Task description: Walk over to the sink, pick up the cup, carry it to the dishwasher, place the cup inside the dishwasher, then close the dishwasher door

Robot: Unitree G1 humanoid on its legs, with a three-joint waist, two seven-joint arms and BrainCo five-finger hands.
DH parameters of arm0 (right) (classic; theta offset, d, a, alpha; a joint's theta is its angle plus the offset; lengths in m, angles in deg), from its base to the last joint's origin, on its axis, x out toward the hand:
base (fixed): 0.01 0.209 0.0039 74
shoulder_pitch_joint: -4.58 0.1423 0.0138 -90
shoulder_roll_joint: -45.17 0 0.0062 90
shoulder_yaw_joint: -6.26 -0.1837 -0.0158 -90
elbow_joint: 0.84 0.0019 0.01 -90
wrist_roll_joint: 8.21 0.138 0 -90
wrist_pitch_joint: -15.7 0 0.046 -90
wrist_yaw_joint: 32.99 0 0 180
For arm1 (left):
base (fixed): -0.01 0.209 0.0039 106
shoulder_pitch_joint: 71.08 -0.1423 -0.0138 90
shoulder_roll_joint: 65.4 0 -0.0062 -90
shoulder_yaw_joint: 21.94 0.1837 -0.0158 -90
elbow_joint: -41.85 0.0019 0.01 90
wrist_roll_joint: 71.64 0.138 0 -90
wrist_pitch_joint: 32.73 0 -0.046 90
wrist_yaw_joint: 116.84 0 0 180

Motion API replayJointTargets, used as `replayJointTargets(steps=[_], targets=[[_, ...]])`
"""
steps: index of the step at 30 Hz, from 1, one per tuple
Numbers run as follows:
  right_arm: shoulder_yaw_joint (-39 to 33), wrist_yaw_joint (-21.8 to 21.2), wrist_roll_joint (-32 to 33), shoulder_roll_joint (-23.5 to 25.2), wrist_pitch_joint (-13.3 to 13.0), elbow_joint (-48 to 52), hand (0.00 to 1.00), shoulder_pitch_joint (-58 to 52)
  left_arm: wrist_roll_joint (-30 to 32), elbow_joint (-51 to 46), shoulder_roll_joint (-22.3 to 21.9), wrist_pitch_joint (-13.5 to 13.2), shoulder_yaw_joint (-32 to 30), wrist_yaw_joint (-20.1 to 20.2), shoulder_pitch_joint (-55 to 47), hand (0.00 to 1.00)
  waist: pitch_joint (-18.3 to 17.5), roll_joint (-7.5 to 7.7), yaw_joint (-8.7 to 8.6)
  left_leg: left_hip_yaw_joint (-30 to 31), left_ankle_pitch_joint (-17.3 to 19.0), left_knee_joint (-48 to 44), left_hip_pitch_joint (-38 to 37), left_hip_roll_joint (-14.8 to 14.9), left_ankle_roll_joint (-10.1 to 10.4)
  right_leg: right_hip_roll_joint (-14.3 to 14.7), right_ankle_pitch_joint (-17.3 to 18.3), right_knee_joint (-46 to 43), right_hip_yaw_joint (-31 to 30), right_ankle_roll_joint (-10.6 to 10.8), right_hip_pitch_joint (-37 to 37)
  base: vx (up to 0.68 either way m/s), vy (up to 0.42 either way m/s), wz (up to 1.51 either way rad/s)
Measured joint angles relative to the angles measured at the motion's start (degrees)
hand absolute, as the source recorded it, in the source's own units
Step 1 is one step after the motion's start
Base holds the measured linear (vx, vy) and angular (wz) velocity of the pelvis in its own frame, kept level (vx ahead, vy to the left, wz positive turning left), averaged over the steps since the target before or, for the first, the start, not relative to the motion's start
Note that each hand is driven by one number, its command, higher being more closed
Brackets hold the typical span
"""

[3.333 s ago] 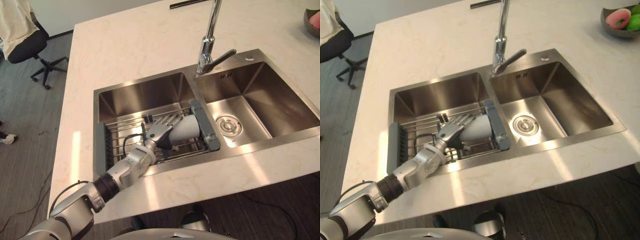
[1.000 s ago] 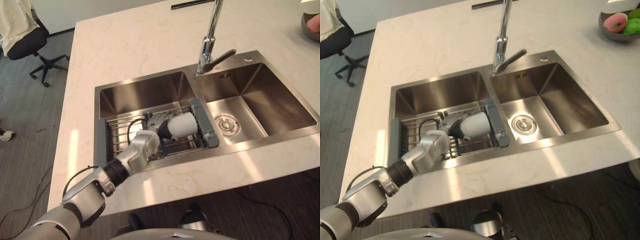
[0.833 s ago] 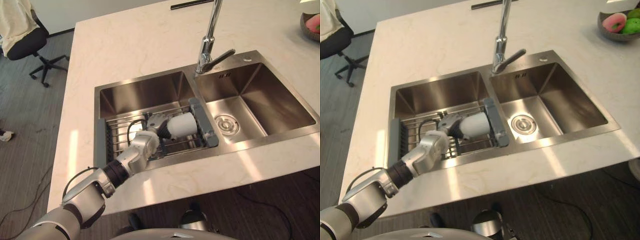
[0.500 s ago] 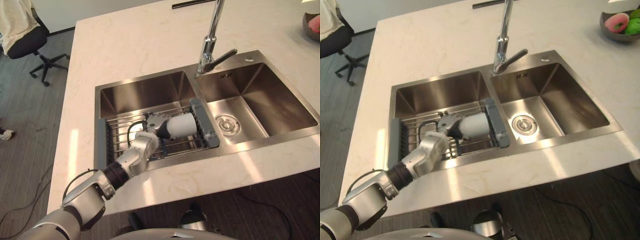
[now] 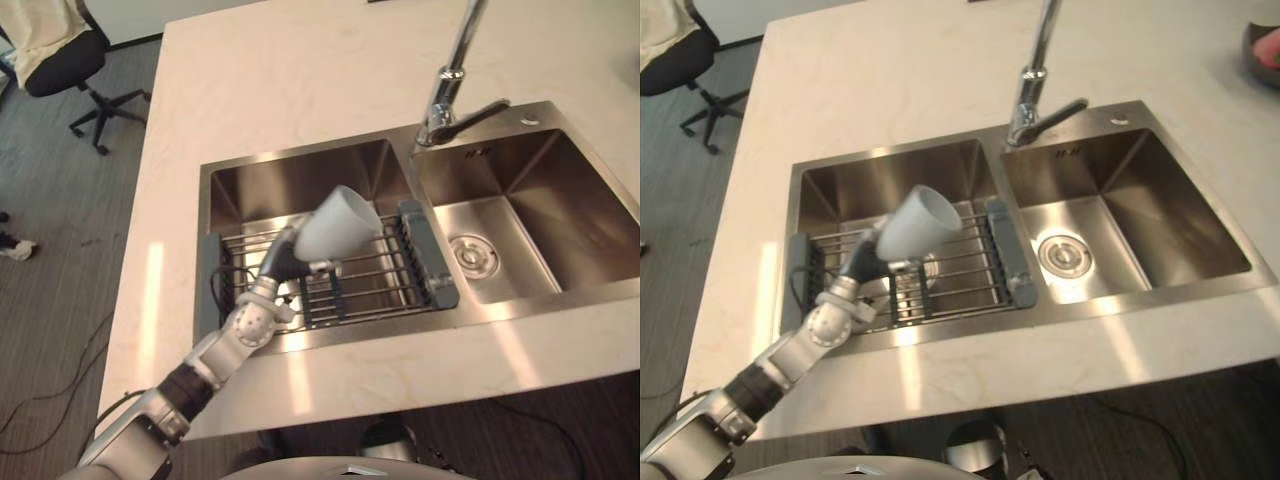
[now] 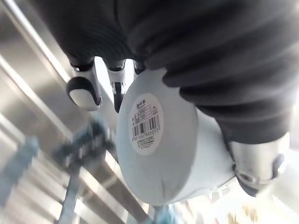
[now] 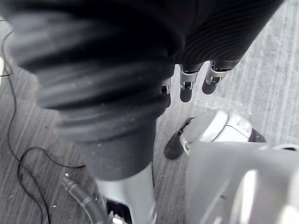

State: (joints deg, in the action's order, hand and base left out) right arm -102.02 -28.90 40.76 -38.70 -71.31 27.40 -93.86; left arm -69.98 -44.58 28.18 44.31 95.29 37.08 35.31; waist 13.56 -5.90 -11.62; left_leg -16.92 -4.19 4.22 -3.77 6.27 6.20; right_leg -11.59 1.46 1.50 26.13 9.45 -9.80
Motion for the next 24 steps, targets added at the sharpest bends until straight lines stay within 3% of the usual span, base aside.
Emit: replayJointTargets(steps=[1,3,6,9,17,19,24], targets=[[-3.1,-0.3,-1.4,-0.3,0.1,0.0,0.0,0.0,-4.6,-6.9,0.0,-2.9,-8.5,-2.1,-1.4,1.0,0.0,0.0,1.76,0.8,-0.1,0.0,0.4,-0.2,-0.1,-0.1,0.2,-0.2,0.8,0.1,0.0,0.01,-0.005,0.3],[-6.2,-0.4,-3.6,-0.3,0.6,-0.3,0.0,0.0,-8.9,-14.2,0.0,-7.0,-17.3,-3.9,-1.8,1.0,0.0,0.0,3.73,1.8,-0.2,0.0,0.7,-0.4,-0.2,-0.2,0.5,-0.7,1.9,0.1,-0.4,0.01,-0.01,0.31],[-11.1,-2.1,-6.9,0.0,1.3,-1.2,0.0,0.1,-17.9,-23.4,0.0,-13.9,-24.8,-3.5,-2.9,1.0,-0.2,0.03,6.73,4.0,-0.3,-0.1,0.7,-0.7,-0.3,-0.4,1.6,-1.4,3.5,-0.2,-1.4,0.0,-0.022,0.38],[-14.6,-2.8,-9.1,0.4,1.5,-2.3,0.0,1.1,-25.5,-28.3,-0.3,-16.2,-25.8,1.0,-5.3,1.0,-0.3,0.05,8.82,5.0,-0.5,0.0,0.7,-0.7,-0.3,-0.4,2.0,-2.4,4.5,-0.5,-1.8,-0.01,-0.02,0.24],[-19.4,-3.6,-13.4,3.5,0.6,-3.7,0.0,1.5,-32.9,-28.2,-1.7,-9.9,-26.3,5.2,-7.0,1.0,-3.6,1.48,9.86,5.8,-1.2,0.1,1.7,-1.2,-0.8,-0.9,2.6,-3.4,4.6,-1.0,-0.6,-0.05,0.0,0.03],[-21.1,-3.5,-13.4,4.2,-0.2,-4.4,0.0,0.7,-36.6,-28.2,-3.8,-7.9,-26.9,6.8,-7.1,1.0,-4.1,1.65,10.52,6.4,-1.4,0.2,1.6,-1.9,-1.1,-2.4,4.1,-6.6,4.8,-0.9,0.2,-0.03,0.037,0.14],[-22.9,-2.3,-13.3,5.8,-2.0,-4.4,0.0,-0.9,-38.6,-28.8,-4.0,-3.8,-28.4,10.2,-9.3,1.0,-4.7,3.26,11.79,7.7,-1.7,0.2,1.8,-4.0,-2.4,-5.8,5.7,-13.0,5.3,-1.1,2.1,-0.03,0.063,0.19]])
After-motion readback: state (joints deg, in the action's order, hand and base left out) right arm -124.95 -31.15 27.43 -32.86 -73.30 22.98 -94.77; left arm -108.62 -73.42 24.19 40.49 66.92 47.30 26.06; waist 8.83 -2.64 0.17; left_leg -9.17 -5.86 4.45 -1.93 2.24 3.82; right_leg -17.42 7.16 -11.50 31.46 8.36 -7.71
